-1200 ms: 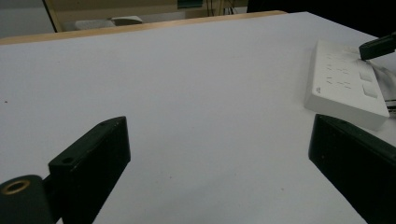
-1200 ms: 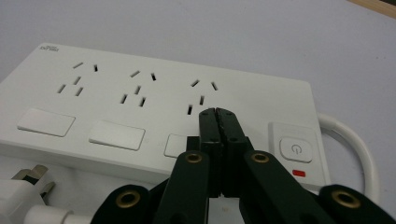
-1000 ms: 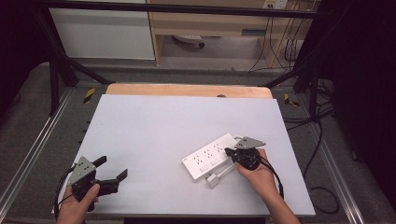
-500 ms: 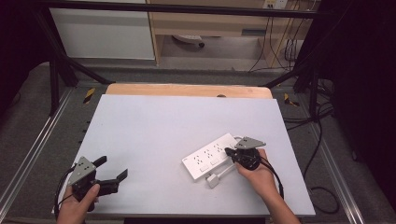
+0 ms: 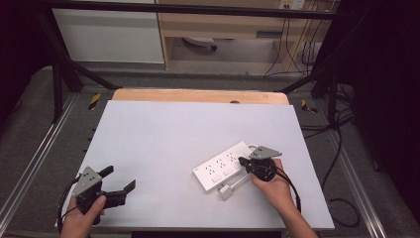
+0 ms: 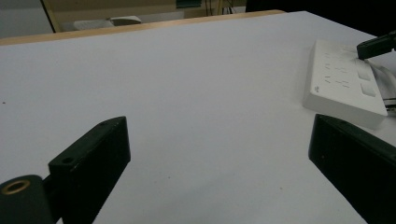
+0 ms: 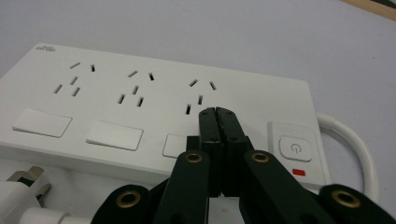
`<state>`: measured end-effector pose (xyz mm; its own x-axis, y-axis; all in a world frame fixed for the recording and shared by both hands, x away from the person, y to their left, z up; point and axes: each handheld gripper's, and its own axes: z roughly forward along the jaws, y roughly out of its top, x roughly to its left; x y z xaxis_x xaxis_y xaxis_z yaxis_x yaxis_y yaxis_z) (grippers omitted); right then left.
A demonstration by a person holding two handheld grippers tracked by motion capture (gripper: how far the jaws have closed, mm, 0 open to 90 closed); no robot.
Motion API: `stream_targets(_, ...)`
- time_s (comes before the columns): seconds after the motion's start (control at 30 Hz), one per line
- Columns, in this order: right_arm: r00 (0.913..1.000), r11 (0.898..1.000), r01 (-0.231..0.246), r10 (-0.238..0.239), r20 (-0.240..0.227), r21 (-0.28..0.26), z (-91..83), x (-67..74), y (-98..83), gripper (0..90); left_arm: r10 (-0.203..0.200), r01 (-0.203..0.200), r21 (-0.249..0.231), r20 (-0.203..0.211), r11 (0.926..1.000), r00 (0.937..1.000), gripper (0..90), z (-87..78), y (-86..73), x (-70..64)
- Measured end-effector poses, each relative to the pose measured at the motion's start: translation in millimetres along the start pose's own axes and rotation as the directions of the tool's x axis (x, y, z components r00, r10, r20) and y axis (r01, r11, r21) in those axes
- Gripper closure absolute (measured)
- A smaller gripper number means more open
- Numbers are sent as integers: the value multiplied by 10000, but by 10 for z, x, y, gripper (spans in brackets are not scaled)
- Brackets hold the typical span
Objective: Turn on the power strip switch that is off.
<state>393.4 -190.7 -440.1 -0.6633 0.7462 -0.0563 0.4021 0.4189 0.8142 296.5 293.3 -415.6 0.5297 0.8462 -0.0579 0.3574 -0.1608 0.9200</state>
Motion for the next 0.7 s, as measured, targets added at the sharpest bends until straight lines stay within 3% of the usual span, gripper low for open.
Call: stream_targets(0.7,10000,10000,-30,30,40,-20,8,-2,-11,900,15,-15,29,-19,10000,10000,56,2,-1,-4)
